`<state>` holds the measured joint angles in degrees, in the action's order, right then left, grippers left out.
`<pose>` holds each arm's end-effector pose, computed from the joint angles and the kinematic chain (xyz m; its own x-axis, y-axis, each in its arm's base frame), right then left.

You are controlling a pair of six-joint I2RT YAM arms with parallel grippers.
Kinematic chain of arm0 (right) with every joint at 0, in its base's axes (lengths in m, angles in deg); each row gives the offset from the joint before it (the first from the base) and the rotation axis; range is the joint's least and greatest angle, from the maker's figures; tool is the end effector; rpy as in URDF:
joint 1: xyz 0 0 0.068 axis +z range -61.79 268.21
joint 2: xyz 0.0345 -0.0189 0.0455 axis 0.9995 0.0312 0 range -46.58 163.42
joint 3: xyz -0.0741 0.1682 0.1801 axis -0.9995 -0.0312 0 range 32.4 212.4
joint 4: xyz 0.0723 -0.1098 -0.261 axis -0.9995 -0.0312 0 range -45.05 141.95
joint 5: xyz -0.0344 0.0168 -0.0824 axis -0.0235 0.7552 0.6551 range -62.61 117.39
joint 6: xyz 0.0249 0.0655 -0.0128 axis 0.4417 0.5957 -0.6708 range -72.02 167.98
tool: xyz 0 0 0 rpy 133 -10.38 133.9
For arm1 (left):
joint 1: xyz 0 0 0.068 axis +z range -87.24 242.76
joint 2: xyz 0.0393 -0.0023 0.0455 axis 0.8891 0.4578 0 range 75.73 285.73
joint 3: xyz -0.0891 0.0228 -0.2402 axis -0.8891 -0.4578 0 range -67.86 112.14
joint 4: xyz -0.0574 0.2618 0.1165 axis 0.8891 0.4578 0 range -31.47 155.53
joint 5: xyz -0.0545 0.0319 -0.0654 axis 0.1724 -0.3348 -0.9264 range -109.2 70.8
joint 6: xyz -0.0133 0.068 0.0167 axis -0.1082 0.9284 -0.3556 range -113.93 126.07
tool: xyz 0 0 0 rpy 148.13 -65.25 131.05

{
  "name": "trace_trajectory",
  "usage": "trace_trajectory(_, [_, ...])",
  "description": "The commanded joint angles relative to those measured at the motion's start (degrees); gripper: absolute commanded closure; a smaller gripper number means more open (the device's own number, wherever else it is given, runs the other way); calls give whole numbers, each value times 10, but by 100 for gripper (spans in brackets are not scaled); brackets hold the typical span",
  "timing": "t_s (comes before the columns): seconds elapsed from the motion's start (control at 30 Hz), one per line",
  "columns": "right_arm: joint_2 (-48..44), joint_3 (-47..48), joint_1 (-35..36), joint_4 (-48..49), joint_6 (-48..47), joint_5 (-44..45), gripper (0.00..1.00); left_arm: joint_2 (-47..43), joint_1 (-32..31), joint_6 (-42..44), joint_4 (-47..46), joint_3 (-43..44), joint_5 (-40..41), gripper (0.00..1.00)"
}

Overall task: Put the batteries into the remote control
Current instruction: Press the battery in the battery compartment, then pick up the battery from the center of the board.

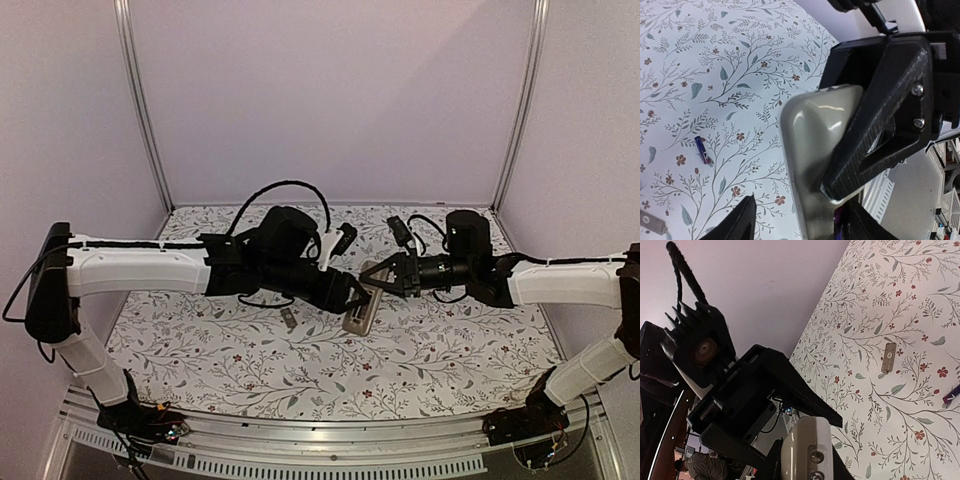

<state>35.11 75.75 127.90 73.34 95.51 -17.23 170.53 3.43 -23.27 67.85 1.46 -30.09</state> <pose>0.2429 0.2551 0.2000 -0.8681 -0.0381 -0.4949 -0.4906 0.2174 0.8438 0.2075 -0.3713 0.2201 -0.7065 0.2479 -0.6629 0.6626 0.5608 -0.4964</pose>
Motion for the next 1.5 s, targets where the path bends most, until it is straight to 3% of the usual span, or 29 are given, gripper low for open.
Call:
trace_trajectory(0.0, [-14, 10, 9, -17, -13, -17, 100, 25, -5, -2, 29, 19, 51, 44])
trace_trajectory(0.27, [-27, 9, 0, -19, -19, -23, 100, 30, -2, 0, 50, 4, 64, 69])
trace_trajectory(0.33, [-33, 5, -8, -19, -18, -23, 100, 31, 0, 2, 47, 0, 58, 69])
trace_trajectory(0.37, [-36, 4, -13, -20, -18, -24, 100, 31, 0, 6, 47, 3, 57, 64])
trace_trajectory(0.43, [-37, -1, -20, -20, -17, -25, 100, 32, 0, 23, 43, 11, 45, 43])
trace_trajectory(0.57, [-34, -14, -38, -20, -17, -26, 100, 21, 1, 44, 31, 27, 36, 20])
trace_trajectory(0.73, [-52, -55, -88, -20, -32, -39, 100, -4, 25, 67, 44, 38, 51, 13])
trace_trajectory(1.0, [-131, -107, -153, -20, -73, -63, 100, 31, 79, 96, 111, 55, 56, 21])
trace_trajectory(1.47, [-213, -119, -157, -97, -132, -46, 100, 257, 50, 98, 272, 271, 71, 44])
